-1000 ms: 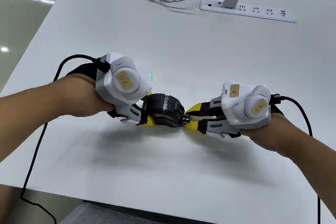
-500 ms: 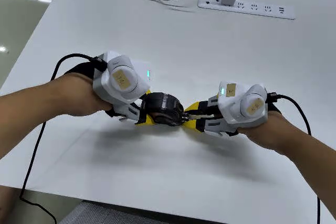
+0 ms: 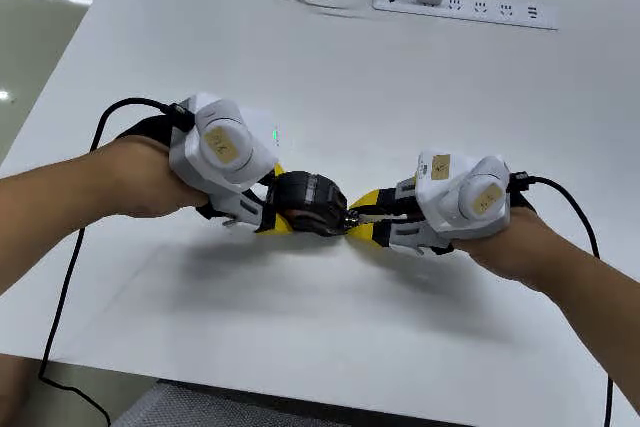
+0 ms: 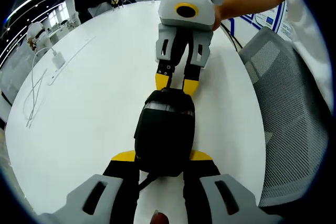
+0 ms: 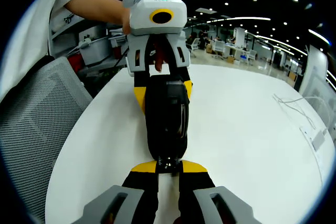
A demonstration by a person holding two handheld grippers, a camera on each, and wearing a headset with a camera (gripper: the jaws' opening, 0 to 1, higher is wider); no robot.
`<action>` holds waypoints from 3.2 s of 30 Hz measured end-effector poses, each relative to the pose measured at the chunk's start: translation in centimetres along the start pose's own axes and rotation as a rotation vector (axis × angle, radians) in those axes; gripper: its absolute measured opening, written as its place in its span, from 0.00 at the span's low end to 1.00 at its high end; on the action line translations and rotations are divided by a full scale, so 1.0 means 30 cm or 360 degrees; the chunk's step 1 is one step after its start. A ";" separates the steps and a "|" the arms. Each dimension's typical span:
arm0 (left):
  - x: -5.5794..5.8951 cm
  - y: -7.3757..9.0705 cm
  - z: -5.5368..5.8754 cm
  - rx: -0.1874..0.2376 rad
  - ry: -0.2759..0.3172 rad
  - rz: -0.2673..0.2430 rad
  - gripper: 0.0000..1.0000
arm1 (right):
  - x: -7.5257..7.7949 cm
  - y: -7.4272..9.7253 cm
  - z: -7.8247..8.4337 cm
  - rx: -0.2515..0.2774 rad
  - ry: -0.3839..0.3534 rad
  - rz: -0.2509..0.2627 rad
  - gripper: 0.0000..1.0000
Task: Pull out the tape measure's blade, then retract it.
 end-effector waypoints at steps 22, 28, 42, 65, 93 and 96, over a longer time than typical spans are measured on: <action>0.002 0.003 0.002 0.0020 0.0012 0.0003 0.27 | 0.000 0.051 0.015 -0.0004 -0.0049 0.0035 0.10; 0.003 0.004 0.001 0.0023 0.0022 0.0000 0.27 | -0.001 0.093 0.026 -0.0017 -0.0060 0.0052 0.10; 0.002 0.003 0.002 0.0032 0.0023 -0.0007 0.27 | -0.001 0.162 0.050 -0.0052 -0.0056 0.0091 0.09; 0.001 0.002 0.002 0.0030 0.0019 0.0003 0.27 | -0.015 0.244 0.066 -0.0084 -0.0072 0.0120 0.09; -0.002 -0.002 -0.001 0.0031 0.0006 0.0029 0.27 | -0.033 0.358 0.116 -0.0130 -0.0121 0.0213 0.08; -0.001 -0.001 -0.003 0.0027 0.0005 0.0032 0.27 | -0.033 0.374 0.122 -0.0135 -0.0124 0.0219 0.08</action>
Point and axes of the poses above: the centre of the closed fingertips' face, and the gripper's own axes: y roughly backward along the fingers, x roughly to its right, z roughly out of its underside, the point moved 10 cm from there along y, roughly backward along the fingers, and after that the axes turned 15 degrees about x, right-handed, at the moved point
